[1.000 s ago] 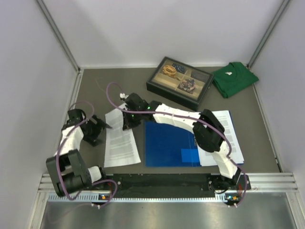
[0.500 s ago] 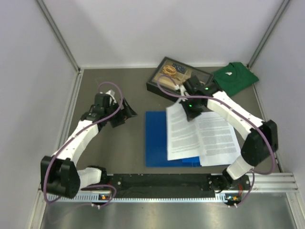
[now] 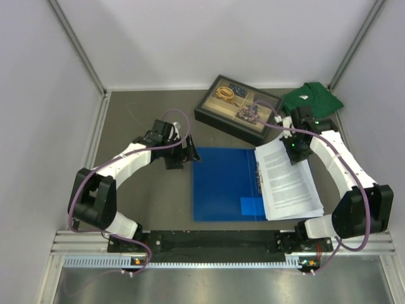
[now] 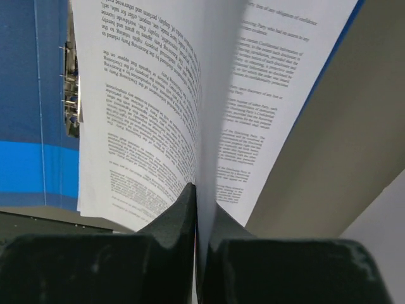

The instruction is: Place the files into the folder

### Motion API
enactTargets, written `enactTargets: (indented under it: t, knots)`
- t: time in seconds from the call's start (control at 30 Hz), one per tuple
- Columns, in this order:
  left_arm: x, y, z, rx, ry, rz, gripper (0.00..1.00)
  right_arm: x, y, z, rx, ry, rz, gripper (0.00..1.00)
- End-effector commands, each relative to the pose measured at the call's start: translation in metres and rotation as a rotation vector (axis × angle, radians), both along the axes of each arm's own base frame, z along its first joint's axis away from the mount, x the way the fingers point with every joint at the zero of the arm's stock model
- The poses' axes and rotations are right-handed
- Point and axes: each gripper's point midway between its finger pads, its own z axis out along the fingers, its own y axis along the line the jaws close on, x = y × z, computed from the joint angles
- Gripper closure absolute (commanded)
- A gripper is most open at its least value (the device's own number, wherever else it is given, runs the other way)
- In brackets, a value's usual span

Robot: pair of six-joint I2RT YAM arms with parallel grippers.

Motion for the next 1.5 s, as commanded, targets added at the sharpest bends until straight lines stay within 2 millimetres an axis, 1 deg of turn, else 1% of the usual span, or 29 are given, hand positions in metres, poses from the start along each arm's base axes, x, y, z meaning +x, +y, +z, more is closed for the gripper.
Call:
enactTargets:
  t: [0.0, 0.07, 0.1, 0.23, 0.37, 0.47, 0.57, 0.6, 0.67, 0.7, 0.93, 1.03, 1.1, 1.2, 1.33, 1.47]
  knots:
    - [0.0, -0.008, 0.009, -0.023, -0.025, -0.079, 0.02, 0.01, -0.013, 0.001, 0.003, -0.046, 0.045, 1.0]
    - [-0.004, -0.008, 0.006, -0.024, -0.02, -0.095, 0.03, 0.008, -0.016, -0.01, 0.024, -0.024, 0.04, 1.0]
    - [-0.005, -0.008, 0.005, -0.028, -0.015, -0.1, 0.03, 0.01, -0.019, -0.011, 0.028, -0.033, 0.036, 1.0]
    - [-0.013, -0.008, -0.001, -0.036, 0.002, -0.113, 0.04, 0.017, -0.017, -0.007, 0.047, -0.044, 0.033, 1.0]
    - [-0.017, -0.007, -0.004, -0.041, 0.009, -0.116, 0.04, 0.016, -0.01, -0.021, 0.086, 0.011, 0.034, 1.0]
    - [-0.021, -0.007, -0.008, -0.041, 0.021, -0.119, 0.05, 0.015, -0.013, -0.034, 0.087, 0.033, 0.005, 1.0]
    - [-0.025, -0.007, -0.012, -0.05, 0.035, -0.12, 0.06, 0.016, -0.012, -0.042, 0.123, 0.054, -0.053, 1.0]
    - [-0.027, -0.007, -0.013, -0.051, 0.035, -0.122, 0.07, 0.017, -0.016, -0.043, 0.143, 0.059, -0.102, 1.0]
    - [-0.029, -0.008, -0.014, -0.063, 0.04, -0.121, 0.09, 0.018, -0.013, -0.046, 0.184, 0.068, -0.131, 1.0]
    - [-0.031, -0.008, -0.017, -0.068, 0.049, -0.119, 0.1, 0.018, -0.02, -0.047, 0.199, 0.073, -0.183, 1.0]
    - [-0.038, -0.009, -0.022, -0.087, 0.066, -0.11, 0.15, 0.021, -0.031, -0.054, 0.265, 0.081, -0.3, 1.0]
    - [-0.043, -0.01, -0.024, -0.106, 0.083, -0.106, 0.18, 0.019, -0.027, -0.06, 0.29, 0.111, -0.298, 1.0]
    - [-0.042, -0.011, -0.025, -0.111, 0.083, -0.106, 0.19, 0.02, -0.027, -0.062, 0.292, 0.105, -0.297, 1.0]
    - [-0.042, -0.014, -0.023, -0.113, 0.08, -0.111, 0.2, 0.018, -0.021, -0.065, 0.317, 0.11, -0.269, 1.0]
    - [-0.042, -0.015, -0.025, -0.114, 0.087, -0.109, 0.21, 0.015, -0.022, -0.072, 0.311, 0.126, -0.256, 1.0]
    - [-0.043, -0.018, -0.026, -0.116, 0.089, -0.113, 0.22, 0.015, -0.019, -0.073, 0.28, 0.118, -0.187, 1.0]
